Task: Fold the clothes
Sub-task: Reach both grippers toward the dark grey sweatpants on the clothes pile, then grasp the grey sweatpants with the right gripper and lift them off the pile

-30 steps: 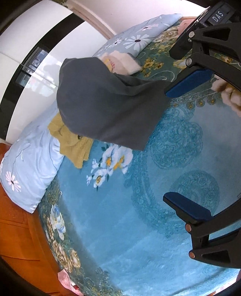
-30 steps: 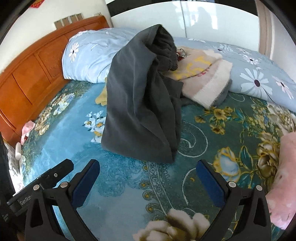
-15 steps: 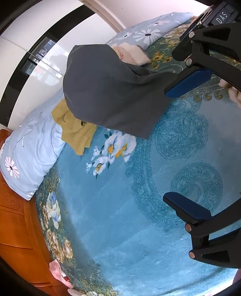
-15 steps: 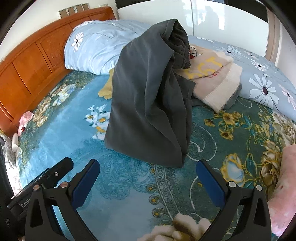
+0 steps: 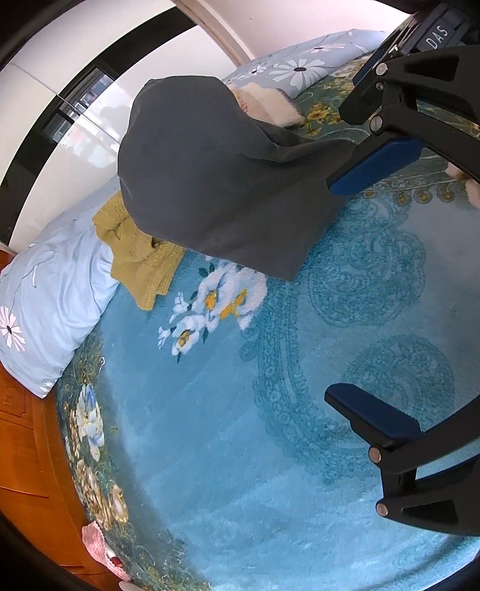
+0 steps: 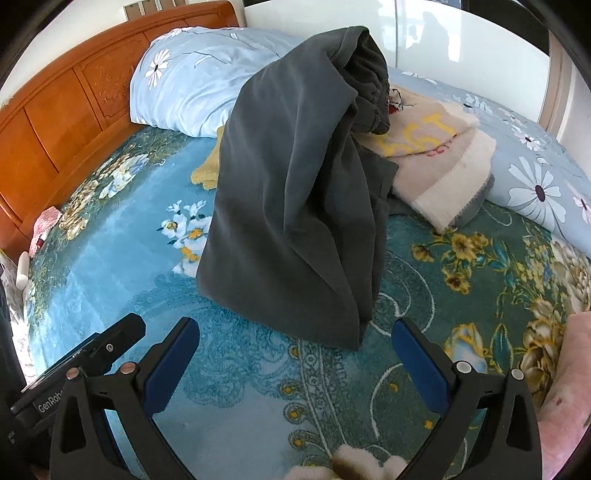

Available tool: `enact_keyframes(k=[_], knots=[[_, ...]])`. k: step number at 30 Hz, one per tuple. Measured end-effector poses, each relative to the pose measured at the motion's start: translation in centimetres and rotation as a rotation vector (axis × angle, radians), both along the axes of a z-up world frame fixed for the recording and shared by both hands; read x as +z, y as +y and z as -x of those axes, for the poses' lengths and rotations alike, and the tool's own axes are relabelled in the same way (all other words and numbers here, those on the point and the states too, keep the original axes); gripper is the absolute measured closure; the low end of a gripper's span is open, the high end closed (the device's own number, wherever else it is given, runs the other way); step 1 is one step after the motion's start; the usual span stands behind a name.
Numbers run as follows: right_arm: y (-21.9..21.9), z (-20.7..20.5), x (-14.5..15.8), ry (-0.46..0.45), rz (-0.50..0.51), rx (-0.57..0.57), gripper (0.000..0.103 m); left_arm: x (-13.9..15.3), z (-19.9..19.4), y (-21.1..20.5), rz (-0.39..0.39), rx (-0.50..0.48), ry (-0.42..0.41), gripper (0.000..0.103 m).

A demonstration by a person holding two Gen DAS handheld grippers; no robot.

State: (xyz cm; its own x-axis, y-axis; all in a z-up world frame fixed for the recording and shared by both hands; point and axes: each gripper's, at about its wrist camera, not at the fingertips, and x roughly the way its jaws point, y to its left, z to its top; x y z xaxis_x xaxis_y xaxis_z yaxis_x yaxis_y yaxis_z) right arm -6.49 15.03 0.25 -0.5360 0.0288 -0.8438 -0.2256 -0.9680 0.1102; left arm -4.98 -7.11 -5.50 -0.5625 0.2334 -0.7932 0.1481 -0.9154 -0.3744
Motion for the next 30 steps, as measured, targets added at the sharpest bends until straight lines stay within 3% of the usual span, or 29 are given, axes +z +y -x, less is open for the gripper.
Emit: enact_keyframes(k=[10, 17, 19, 21, 26, 28, 29, 30], knots=[[1.4, 2.0, -0.6, -0.012, 0.005, -0.005, 0.0, -1.3, 1.2, 0.5, -0.054, -0.023, -0.02, 0.0], [1.7, 3.8, -0.5, -0.023, 0.002, 0.006, 0.0, -1.2, 1.6, 2.2, -0.094, -0.117, 0.027, 0.0], [1.7, 4.5, 0.2, -0.008, -0.015, 0.02, 0.006, -1.6, 1.7, 2.0, -0.088, -0.115, 0.014, 0.0], [2.0, 5.7, 2.0, 0.035, -0.032, 0.035, 0.02, -2.0, 1.9, 1.2, -0.097, -0.084, -0.007, 0.0], [4.1, 10.9, 5.5, 0.153, -0.044, 0.0, 0.034, -2.2, 1.7, -1.6, -0.162, 0.027, -0.024, 0.0], [5.5, 13.7, 5.6, 0.138, -0.008, -0.042, 0.038, -2.0, 1.5, -2.5, -0.177, 0.059, -0.016, 0.0], [6.2, 15.0, 5.7, 0.126, 0.008, -0.066, 0.049, -1.8, 1.5, -2.8, -0.176, 0.066, -0.012, 0.0], [6.9, 16.1, 5.7, 0.116, 0.033, -0.092, 0.067, -1.6, 1.4, -3.0, -0.176, 0.072, -0.007, 0.0]])
